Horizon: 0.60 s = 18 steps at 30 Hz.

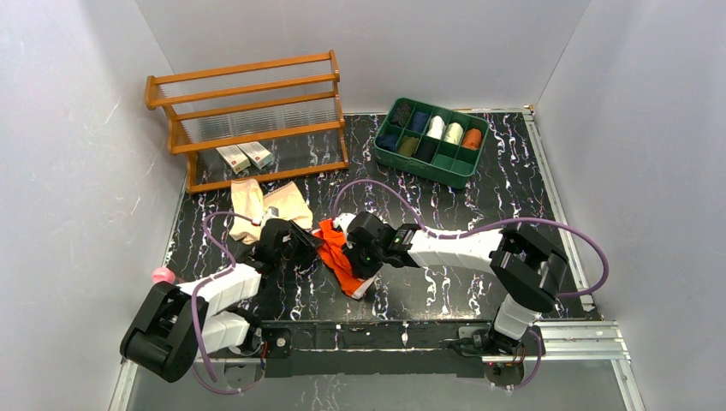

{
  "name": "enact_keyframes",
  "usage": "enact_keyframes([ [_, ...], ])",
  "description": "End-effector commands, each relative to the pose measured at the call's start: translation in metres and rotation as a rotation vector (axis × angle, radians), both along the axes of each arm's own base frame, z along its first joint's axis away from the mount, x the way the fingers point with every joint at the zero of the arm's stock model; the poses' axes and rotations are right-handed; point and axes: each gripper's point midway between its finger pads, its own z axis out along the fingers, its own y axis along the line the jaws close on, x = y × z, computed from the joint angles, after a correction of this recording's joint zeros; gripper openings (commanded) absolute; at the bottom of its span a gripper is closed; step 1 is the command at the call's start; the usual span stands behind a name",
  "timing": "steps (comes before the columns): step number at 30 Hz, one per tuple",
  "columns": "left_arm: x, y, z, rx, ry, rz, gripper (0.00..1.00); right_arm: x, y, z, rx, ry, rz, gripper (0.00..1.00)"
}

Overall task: Roll the underwear
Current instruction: Fold the underwear at the corner of the board.

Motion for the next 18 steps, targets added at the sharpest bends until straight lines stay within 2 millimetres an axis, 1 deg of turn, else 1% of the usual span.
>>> enact_keyframes([
  [1,0.008,0.001,0.004,-0.017,-0.043,0.022,0.27,0.001,0.005,0.016,0.056,-0.017,-0.005,0.15],
  [6,0.009,-0.001,0.004,-0.022,-0.041,0.019,0.25,0.0,0.005,0.015,0.058,-0.013,-0.005,0.15],
  [13,0.009,-0.001,-0.001,-0.009,-0.028,0.014,0.16,-0.002,0.005,0.014,0.058,-0.008,-0.002,0.15],
  [16,0.011,-0.001,0.002,-0.008,-0.04,0.009,0.1,-0.002,0.004,0.013,0.057,-0.007,-0.001,0.15],
  [18,0.011,-0.008,0.009,-0.025,-0.048,-0.024,0.04,-0.002,0.004,0.014,0.057,-0.007,0.0,0.15],
])
